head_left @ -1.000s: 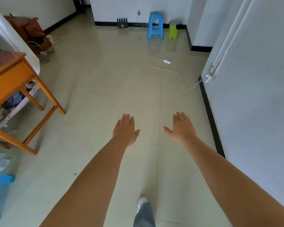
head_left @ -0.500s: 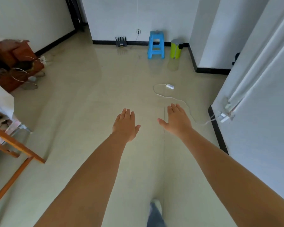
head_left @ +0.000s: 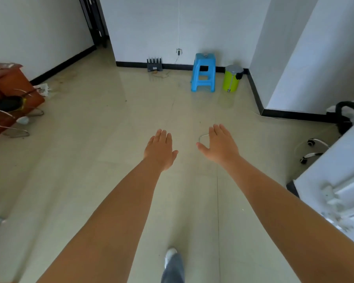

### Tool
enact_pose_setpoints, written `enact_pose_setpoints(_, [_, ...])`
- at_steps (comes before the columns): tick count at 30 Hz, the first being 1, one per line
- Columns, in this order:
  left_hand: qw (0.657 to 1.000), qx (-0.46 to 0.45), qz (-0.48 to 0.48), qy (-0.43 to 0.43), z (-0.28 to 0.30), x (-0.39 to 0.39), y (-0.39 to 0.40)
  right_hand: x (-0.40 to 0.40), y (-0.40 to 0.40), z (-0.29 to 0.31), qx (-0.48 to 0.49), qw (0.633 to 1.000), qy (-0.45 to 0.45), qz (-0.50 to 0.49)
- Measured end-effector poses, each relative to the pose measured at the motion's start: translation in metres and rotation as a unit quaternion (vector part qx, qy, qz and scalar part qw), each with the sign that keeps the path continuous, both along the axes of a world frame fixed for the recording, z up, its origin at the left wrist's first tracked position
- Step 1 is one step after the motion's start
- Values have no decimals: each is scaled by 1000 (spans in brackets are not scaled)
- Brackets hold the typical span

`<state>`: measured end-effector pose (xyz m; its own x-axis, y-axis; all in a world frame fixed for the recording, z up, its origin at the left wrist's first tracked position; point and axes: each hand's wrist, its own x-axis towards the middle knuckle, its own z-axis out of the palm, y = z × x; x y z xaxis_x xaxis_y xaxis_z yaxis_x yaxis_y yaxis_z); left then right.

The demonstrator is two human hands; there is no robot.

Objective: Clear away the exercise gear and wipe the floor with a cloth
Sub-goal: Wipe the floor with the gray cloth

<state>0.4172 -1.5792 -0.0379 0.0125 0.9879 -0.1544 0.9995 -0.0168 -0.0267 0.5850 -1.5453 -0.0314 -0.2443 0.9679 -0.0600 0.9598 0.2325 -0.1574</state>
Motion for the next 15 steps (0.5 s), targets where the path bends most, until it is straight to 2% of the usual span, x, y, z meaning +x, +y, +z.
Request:
enact_pose_setpoints(7, [1000, -17, -13, 11, 5, -60, 228, -52, 224, 1, -22, 1000, 11, -19])
enact_pose_setpoints(15, [1000, -18, -11, 15, -14, -102, 505, -91, 504, -19, -21, 1000, 3, -20])
